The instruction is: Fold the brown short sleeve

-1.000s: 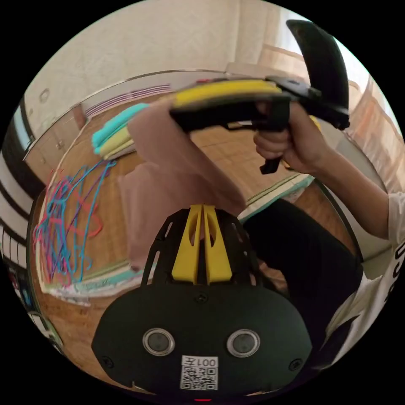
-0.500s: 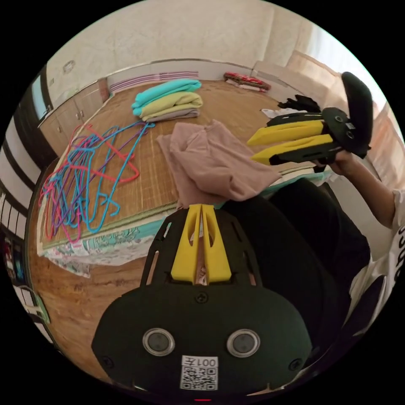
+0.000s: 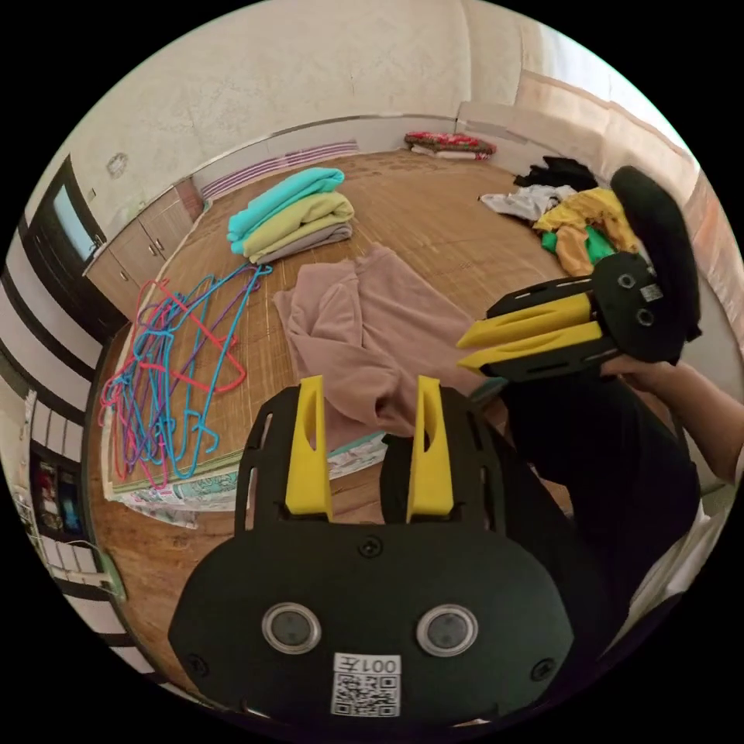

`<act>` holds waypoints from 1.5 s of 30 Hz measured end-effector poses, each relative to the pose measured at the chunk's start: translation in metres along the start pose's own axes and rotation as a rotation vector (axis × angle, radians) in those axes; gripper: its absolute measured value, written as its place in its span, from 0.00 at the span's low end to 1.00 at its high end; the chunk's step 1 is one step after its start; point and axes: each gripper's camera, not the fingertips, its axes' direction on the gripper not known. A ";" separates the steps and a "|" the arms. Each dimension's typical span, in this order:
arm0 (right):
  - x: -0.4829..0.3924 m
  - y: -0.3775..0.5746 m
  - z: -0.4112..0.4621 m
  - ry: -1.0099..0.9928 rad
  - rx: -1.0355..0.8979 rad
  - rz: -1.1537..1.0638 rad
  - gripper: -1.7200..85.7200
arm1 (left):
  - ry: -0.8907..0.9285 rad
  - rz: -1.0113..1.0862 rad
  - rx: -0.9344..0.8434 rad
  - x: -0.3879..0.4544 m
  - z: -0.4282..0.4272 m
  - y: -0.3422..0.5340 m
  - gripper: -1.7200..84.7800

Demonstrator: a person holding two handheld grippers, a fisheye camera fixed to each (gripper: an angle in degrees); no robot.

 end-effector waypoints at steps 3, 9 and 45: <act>0.002 -0.001 -0.004 0.004 0.010 0.017 0.04 | -0.167 0.080 -0.032 0.016 0.019 -0.003 0.12; 0.009 0.003 -0.012 0.024 0.025 0.076 0.04 | -0.154 -0.152 0.093 -0.011 0.007 0.017 0.06; -0.035 -0.021 -0.016 0.173 -0.061 -0.084 0.05 | -0.292 0.969 -0.113 0.098 0.093 0.117 0.11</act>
